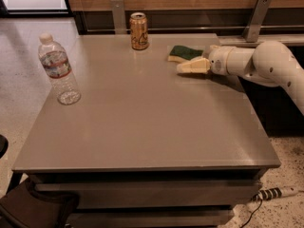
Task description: Move sponge near water bottle
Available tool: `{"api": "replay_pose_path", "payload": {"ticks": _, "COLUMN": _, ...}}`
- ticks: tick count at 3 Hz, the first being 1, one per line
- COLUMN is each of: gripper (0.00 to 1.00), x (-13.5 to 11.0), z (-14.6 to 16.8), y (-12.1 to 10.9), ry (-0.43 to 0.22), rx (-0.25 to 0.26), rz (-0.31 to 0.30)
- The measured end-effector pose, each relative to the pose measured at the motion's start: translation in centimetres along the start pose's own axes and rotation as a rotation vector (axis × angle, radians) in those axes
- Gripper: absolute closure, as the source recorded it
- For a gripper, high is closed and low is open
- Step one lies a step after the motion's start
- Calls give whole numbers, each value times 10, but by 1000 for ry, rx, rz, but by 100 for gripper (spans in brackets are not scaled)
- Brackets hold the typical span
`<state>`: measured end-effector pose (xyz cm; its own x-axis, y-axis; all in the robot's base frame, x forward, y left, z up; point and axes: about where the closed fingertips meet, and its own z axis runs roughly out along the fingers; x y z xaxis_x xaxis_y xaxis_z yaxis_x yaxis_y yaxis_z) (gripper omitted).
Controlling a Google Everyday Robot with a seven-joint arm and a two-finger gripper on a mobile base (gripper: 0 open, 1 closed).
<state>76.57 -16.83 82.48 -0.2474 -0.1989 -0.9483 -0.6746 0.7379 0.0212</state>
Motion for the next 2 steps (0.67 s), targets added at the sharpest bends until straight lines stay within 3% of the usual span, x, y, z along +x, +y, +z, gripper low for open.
{"api": "replay_pose_path", "payload": {"ticks": 1, "gripper": 0, "x": 9, "z": 4, "y": 1, "ry": 8, "rx": -16, "rz": 17}}
{"api": "replay_pose_path", "payload": {"ticks": 2, "gripper": 18, "x": 10, "z": 7, "y": 3, "ry": 8, "rx": -22, "rz": 17}}
